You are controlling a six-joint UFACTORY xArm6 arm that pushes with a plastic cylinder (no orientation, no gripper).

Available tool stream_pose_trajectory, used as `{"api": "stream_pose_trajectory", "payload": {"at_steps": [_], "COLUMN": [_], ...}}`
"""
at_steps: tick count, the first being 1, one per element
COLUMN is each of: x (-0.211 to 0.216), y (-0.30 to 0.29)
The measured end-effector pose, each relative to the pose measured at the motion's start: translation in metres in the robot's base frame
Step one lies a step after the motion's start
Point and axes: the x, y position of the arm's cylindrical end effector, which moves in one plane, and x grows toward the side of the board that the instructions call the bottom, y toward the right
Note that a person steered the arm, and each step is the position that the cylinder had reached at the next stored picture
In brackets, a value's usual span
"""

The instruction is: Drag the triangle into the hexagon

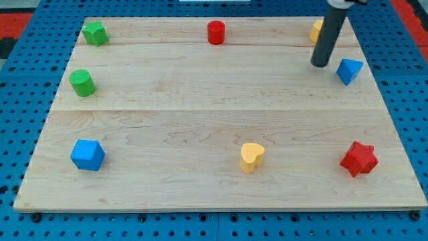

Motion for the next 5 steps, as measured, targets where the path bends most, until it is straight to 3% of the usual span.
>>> {"api": "stream_pose_trajectory", "payload": {"at_steps": [1,2,3,4,5], "x": [0.06,0.083,0.049,-0.001,-0.014], "y": [0.003,0.051,0.075,0.05,0.029]}}
